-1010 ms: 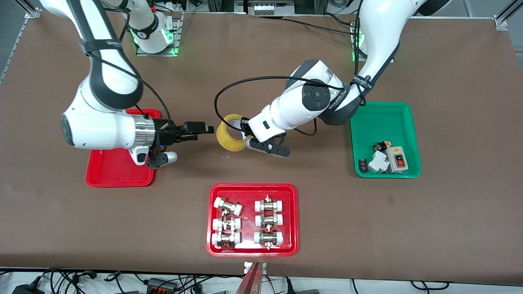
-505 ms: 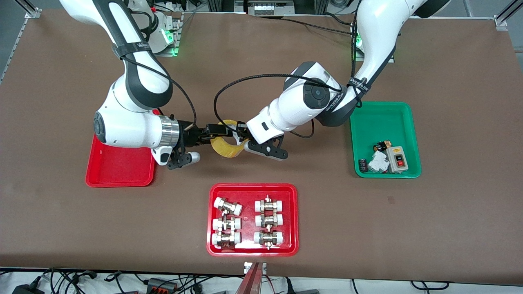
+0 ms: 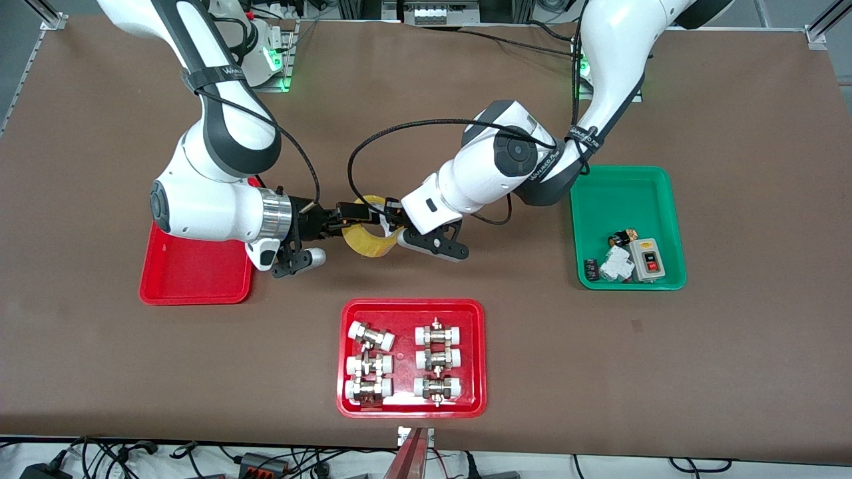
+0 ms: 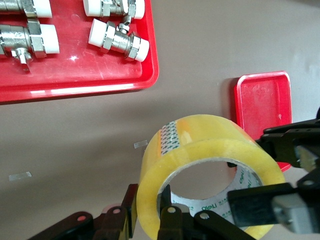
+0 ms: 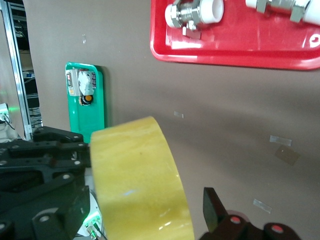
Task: Left arm passes tape to right arm into tray
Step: 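Grasp the tape roll with the right gripper beside the left gripper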
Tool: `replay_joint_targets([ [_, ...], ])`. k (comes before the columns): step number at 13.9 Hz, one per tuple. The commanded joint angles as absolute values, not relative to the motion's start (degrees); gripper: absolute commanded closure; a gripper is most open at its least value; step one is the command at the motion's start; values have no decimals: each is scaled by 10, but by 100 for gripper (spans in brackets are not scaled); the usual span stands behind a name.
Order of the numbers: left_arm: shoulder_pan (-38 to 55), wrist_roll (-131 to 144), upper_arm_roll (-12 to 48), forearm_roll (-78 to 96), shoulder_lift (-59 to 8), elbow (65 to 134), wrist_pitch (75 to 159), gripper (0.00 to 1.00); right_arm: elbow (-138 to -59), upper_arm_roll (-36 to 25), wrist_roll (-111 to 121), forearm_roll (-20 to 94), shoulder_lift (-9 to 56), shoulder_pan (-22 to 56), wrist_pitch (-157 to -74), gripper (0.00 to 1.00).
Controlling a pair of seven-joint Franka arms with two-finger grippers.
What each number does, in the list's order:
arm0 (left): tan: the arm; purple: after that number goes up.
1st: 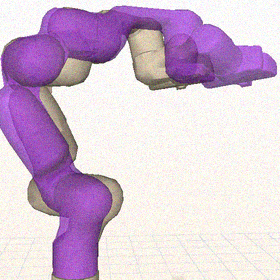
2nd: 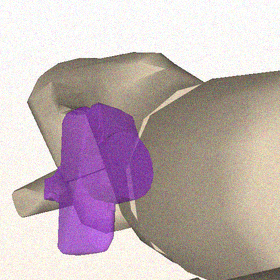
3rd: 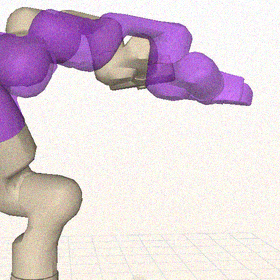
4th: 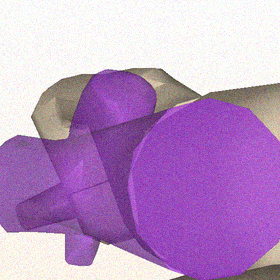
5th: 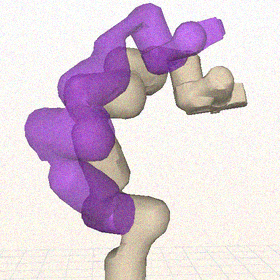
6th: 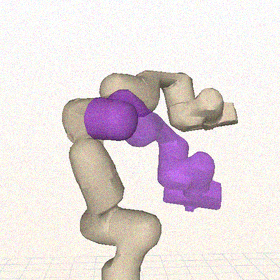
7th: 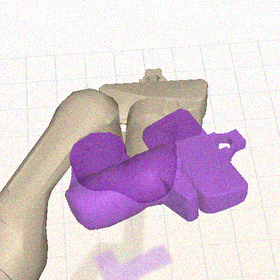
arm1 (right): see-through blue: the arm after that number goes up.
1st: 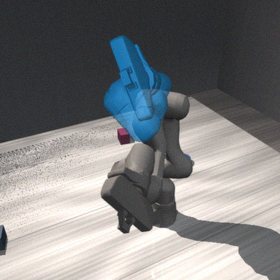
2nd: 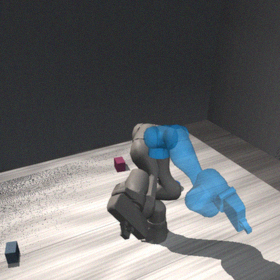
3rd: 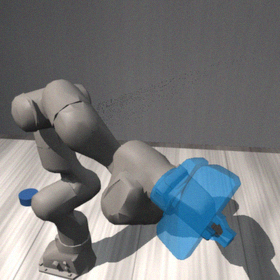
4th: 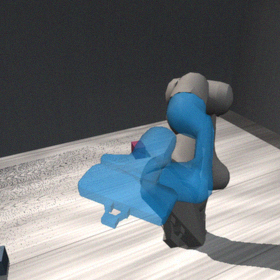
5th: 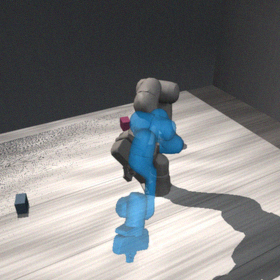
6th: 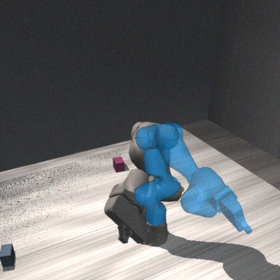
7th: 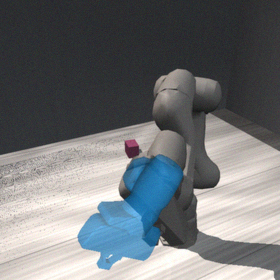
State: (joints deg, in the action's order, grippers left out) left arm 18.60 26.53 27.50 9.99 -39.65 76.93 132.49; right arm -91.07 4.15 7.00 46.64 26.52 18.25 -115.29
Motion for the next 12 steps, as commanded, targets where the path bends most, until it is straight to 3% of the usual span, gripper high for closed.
replay_joint_targets([
  [1,192,263,272,91,-400,754,1327,100,-904,39,79,471,260,178,-1146,5],
  [2,192,263,272,91,-400,754,1327,100,-904,38,82,466,261,171,-1146,23],
  [4,192,263,272,91,-400,754,1327,100,-904,38,96,466,260,160,-1145,71],
  [5,192,263,272,91,-400,754,1327,100,-903,38,98,466,260,159,-1145,90],
  [6,192,263,272,91,-400,754,1327,100,-903,37,98,466,259,158,-1145,100],
  [10,192,263,272,91,-400,754,1327,100,-903,38,105,468,259,158,-1145,100],
  [11,191,263,273,91,-400,754,1327,87,-903,38,105,468,259,157,-1144,100],
  [12,192,263,272,91,-399,754,1325,1,-903,38,105,468,258,156,-1144,100],
])
